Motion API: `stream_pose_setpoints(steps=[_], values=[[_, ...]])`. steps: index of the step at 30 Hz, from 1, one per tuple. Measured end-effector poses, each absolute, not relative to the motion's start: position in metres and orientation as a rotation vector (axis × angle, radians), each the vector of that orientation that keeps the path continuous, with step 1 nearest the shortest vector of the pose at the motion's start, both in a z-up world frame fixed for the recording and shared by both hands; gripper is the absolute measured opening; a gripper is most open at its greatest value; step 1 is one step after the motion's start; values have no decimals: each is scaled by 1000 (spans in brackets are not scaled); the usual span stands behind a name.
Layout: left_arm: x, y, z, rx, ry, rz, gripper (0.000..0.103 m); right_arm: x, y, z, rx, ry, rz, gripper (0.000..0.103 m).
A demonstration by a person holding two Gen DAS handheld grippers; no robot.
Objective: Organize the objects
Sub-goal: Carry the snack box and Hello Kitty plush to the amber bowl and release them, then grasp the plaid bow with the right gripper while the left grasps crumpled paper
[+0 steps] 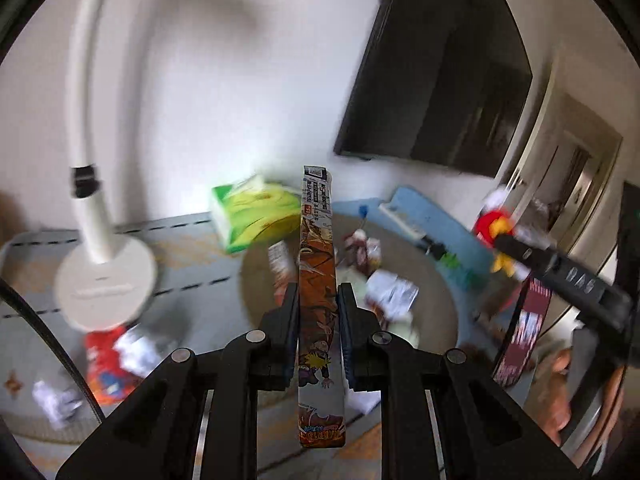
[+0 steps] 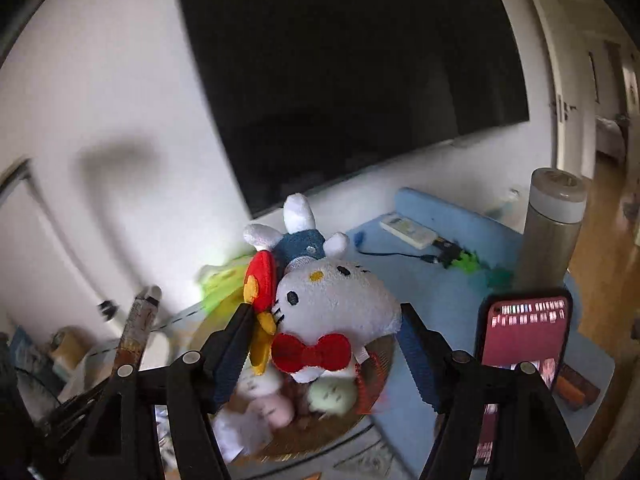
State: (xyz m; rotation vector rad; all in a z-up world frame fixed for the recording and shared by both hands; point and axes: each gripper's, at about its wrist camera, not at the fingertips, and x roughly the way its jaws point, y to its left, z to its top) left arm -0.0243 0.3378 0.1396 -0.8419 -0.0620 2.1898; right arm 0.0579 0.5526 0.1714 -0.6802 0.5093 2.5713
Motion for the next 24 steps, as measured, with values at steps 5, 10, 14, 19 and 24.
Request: stream_pose_setpoints(steps=[5,10,14,19,24], values=[[-48,364,114,-978,-103,2089,44,31,577,148,-762,566,2532,78],[-41,346,105,-1008,-152,2070,44,40,584,129,-846,589,2527,78],[-28,314,120,-957,-152,2117,44,48,571,127,-869,570,2554,78],[-15,257,157,-878,-207,2186,44,55,541,150,-858,509,2647,78],[9,182,193,-733,-222,2361,81,62,490,184,-827,454,2810,85]])
